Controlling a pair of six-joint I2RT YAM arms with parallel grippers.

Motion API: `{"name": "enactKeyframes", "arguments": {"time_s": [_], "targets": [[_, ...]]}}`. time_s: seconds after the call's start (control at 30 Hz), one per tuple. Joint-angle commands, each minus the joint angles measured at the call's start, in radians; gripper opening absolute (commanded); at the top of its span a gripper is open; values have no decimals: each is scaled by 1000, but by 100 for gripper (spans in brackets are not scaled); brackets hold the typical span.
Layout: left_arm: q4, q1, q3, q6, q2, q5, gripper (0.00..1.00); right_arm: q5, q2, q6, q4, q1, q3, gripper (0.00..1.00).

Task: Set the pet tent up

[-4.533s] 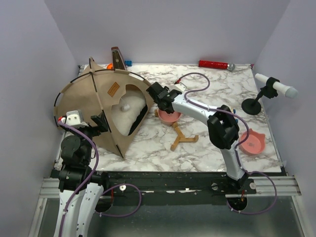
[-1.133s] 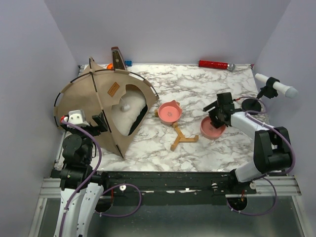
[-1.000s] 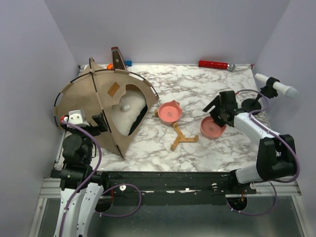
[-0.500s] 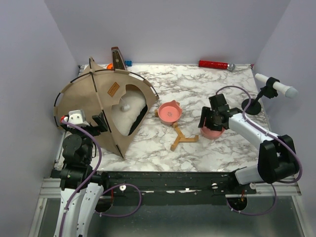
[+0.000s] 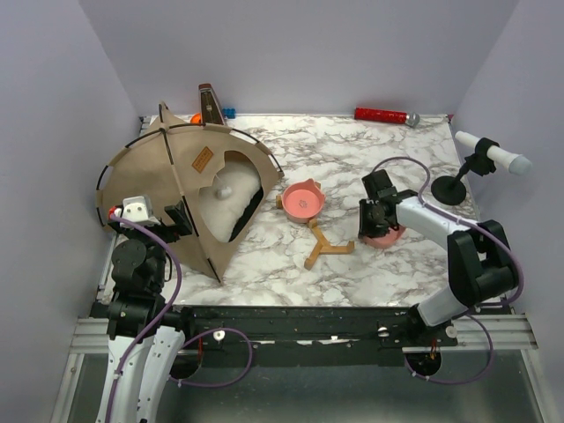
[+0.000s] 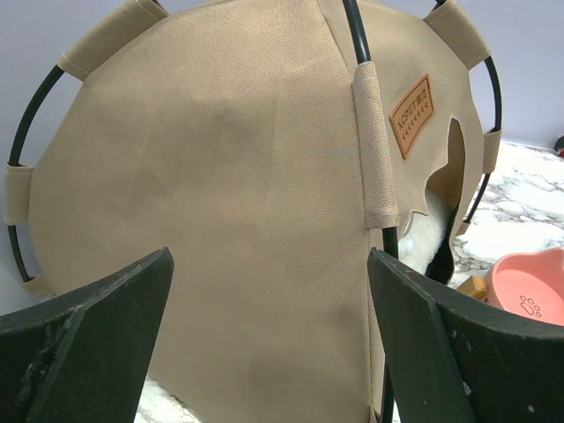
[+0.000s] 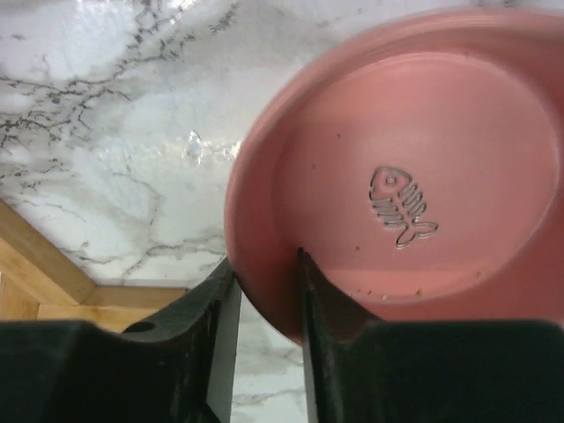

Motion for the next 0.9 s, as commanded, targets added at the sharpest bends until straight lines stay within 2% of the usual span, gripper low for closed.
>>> {"name": "enactKeyframes", "arguments": {"time_s": [0.0,0.07,0.1,0.3,0.5,0.7,0.87], "targets": [[6,-3,-7,11,2,-18,99,-6,48,-27,1,12,19,25],[5,-3,-7,10,4,-17,99,3,61,-13,-13,15,45,3],[5,-3,-7,10,4,-15,99,9,64,-2,-27,17,68,1],[6,-3,-7,9,0,-15,99,-33,39,97,-126,35,236,0],[6,-3,-7,6,-8,-10,99,-88,51,199,-260,122,431,0],[6,-3,-4,2,-17,-7,99,12,93,282,-343,296,568,0],[6,-3,-6,0,-27,-8,99,77,149,330,-359,403,608,0]]}}
